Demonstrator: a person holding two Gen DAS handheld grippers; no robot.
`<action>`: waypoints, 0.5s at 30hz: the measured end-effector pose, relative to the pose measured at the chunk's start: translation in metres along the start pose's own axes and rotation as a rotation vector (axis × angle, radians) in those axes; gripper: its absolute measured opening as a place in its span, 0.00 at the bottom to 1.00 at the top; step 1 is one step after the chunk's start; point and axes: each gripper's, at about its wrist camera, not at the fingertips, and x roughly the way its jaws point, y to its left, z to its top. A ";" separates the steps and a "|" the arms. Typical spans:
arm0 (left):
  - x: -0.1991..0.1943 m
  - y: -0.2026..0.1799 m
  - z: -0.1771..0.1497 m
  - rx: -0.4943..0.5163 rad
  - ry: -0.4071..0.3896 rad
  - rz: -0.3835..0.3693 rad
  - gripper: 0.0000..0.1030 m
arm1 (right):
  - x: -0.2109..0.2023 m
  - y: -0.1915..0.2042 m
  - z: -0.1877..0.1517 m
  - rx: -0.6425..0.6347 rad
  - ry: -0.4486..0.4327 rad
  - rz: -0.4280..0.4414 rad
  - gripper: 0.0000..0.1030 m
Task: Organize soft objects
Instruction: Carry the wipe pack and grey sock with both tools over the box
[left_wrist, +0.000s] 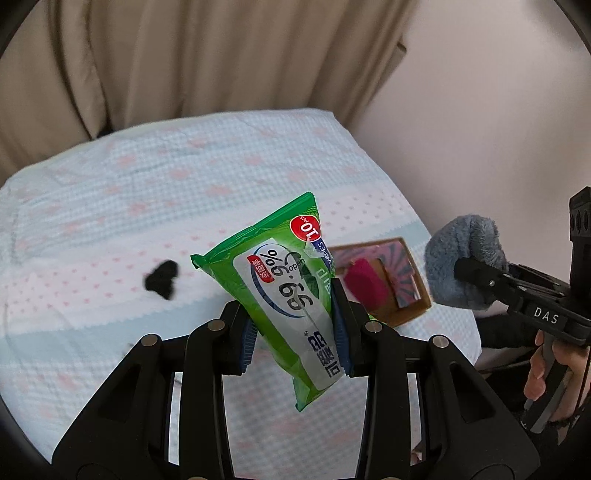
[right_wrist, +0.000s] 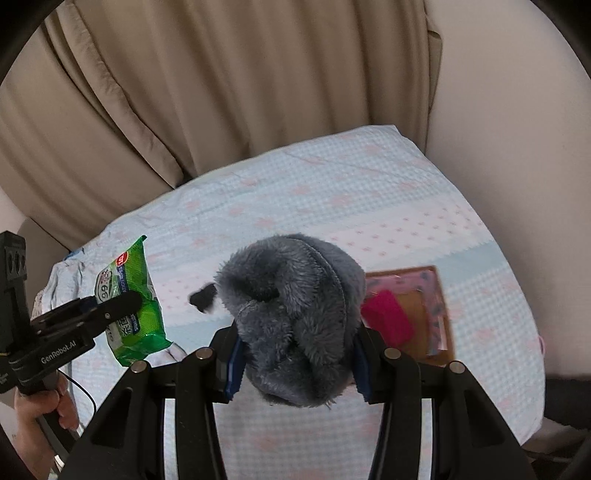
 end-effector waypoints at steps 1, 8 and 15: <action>0.007 -0.010 -0.002 -0.005 0.011 0.008 0.31 | 0.002 -0.011 -0.001 -0.006 0.012 0.004 0.43; 0.063 -0.061 -0.015 -0.082 0.069 0.049 0.31 | 0.022 -0.068 -0.014 -0.066 0.091 0.048 0.43; 0.133 -0.084 -0.017 -0.160 0.127 0.086 0.31 | 0.062 -0.107 -0.018 -0.140 0.183 0.086 0.43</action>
